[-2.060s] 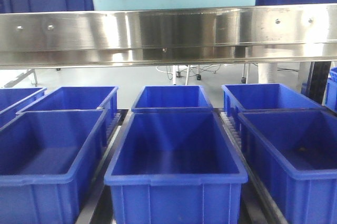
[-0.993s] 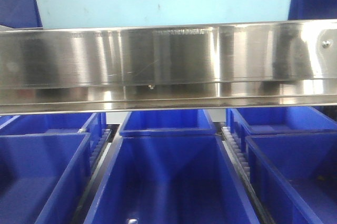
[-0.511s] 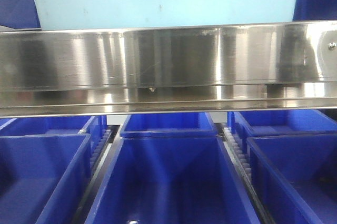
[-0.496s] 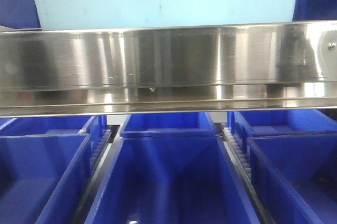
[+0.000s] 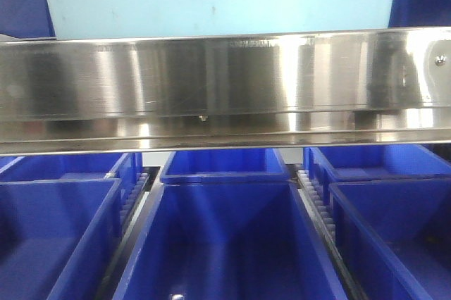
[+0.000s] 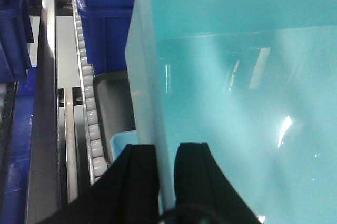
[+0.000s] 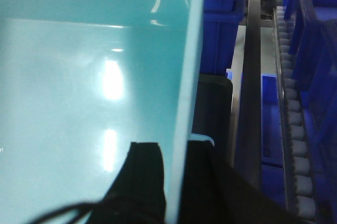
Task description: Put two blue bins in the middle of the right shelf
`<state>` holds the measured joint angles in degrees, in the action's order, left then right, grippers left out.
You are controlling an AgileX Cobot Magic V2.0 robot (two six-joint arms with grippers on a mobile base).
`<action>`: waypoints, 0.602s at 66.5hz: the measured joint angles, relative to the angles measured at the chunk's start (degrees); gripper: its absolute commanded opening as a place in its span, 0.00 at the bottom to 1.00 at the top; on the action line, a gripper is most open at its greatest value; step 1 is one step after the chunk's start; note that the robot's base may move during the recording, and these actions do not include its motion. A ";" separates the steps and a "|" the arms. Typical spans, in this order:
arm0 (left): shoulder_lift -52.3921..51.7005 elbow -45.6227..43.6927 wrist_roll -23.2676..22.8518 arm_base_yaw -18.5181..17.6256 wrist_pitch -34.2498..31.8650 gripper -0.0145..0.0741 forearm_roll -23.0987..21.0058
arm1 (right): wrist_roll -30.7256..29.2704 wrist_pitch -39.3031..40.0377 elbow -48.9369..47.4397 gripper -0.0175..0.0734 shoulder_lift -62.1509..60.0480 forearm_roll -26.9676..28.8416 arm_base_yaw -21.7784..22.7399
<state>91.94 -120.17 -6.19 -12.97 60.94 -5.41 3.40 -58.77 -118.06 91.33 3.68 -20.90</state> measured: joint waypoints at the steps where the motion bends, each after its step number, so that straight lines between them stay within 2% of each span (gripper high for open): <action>1: 0.00 0.00 0.00 0.00 0.00 0.04 0.00 | 0.00 0.00 0.00 0.03 0.00 0.00 0.00; 40: 0.00 0.00 0.00 0.00 0.00 0.04 0.00 | 0.00 0.00 0.00 0.03 0.00 0.00 0.00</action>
<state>91.94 -120.17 -6.19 -12.97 60.94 -5.41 3.40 -58.77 -118.06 91.33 3.68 -20.90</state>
